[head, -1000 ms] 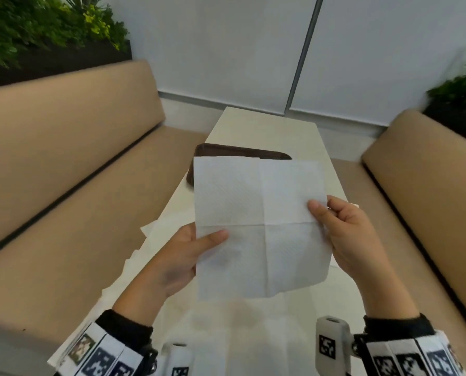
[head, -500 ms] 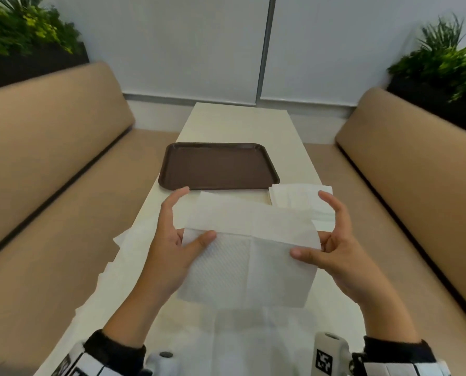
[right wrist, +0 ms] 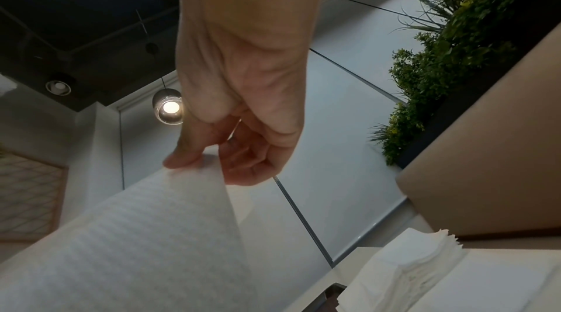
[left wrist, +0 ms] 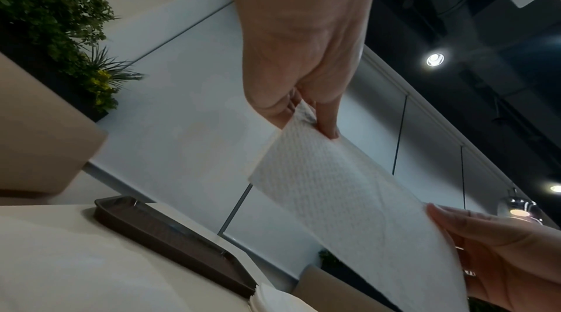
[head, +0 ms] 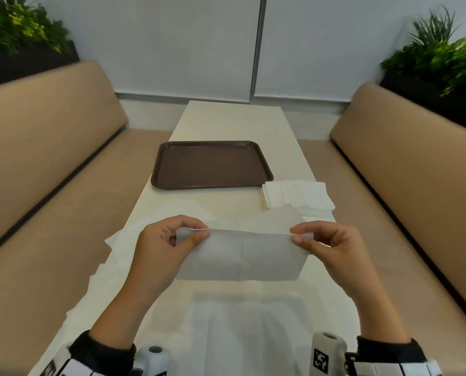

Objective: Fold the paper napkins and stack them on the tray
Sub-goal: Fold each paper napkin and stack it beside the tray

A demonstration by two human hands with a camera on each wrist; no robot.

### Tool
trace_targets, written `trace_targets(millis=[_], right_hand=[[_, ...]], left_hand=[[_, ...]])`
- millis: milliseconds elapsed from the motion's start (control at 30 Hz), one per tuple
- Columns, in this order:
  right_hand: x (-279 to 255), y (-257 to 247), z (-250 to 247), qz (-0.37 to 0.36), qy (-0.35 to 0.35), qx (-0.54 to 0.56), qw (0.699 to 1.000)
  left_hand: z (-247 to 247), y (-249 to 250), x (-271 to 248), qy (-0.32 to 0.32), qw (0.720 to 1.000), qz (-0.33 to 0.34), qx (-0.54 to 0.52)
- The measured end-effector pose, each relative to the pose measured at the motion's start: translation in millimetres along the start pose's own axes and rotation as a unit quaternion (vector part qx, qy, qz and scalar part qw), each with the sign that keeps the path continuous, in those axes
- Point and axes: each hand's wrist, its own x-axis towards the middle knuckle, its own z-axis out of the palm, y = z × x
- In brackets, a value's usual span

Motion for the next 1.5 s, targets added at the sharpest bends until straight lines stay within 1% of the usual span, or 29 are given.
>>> trace_targets(millis=[67,167,233,300,333,400,500,567,633,733,800,833,867,900,967,1033,1100,1267,1367,1433,1467,1500], right_hand=[[0,1,0,-0.005,0.009,-0.018,1.0],[-1,8,-6,-0.019,0.023,-0.107,0.994],[-4,10,-11,-0.014,-0.001,-0.111,0.994],[-6,18,-18,0.001,-0.038,-0.063,0.997],[-7,22,-21,0.014,-0.053,-0.041,0.998],[-7,33,-31,0.062,-0.079,-0.016,0.995],[-4,49,-48,0.134,-0.11,0.014,0.985],[3,57,-59,0.157,-0.118,0.025,0.98],[16,63,-71,0.18,-0.106,0.016,0.978],[45,76,-88,0.224,-0.074,0.02,0.972],[69,88,-94,0.233,-0.03,0.031,0.972],[80,96,-96,0.229,0.004,0.018,0.973],[91,104,-96,0.224,0.042,-0.018,0.974],[100,115,-97,0.221,0.073,-0.065,0.97],[114,134,-96,0.229,0.096,-0.136,0.959],[122,147,-95,0.249,0.088,-0.167,0.95],[125,157,-92,0.262,0.07,-0.219,0.937],[129,167,-84,0.253,0.034,-0.316,0.914],[130,169,-81,0.244,0.017,-0.367,0.898],[128,170,-78,0.24,0.018,-0.394,0.887],[126,170,-77,0.244,0.025,-0.407,0.88],[125,169,-75,0.253,0.03,-0.437,0.863]], left_hand=[[1,3,-1,0.003,1.0,0.007,0.011],[3,6,-3,-0.011,0.995,0.031,0.093],[5,8,-4,-0.048,0.991,0.031,0.117],[10,7,-3,-0.105,0.99,0.022,0.092],[14,5,-1,-0.136,0.988,0.01,0.074],[26,-2,4,-0.182,0.981,-0.037,0.05],[48,-17,17,-0.212,0.971,-0.107,0.008],[65,-26,29,-0.229,0.966,-0.119,-0.002],[85,-34,45,-0.241,0.961,-0.134,-0.006],[120,-50,78,-0.246,0.952,-0.176,-0.033],[144,-61,99,-0.258,0.942,-0.201,-0.07],[155,-67,109,-0.257,0.938,-0.213,-0.093],[165,-72,117,-0.252,0.936,-0.22,-0.105],[175,-78,124,-0.244,0.94,-0.219,-0.097],[192,-92,134,-0.222,0.953,-0.203,-0.041],[204,-106,139,-0.205,0.958,-0.197,0.02],[214,-117,139,-0.199,0.958,-0.201,0.055],[228,-132,137,-0.188,0.959,-0.16,0.143],[233,-136,134,-0.195,0.951,-0.139,0.196],[235,-137,131,-0.199,0.943,-0.125,0.234],[235,-135,130,-0.203,0.939,-0.122,0.248],[233,-131,128,-0.208,0.935,-0.124,0.259]])
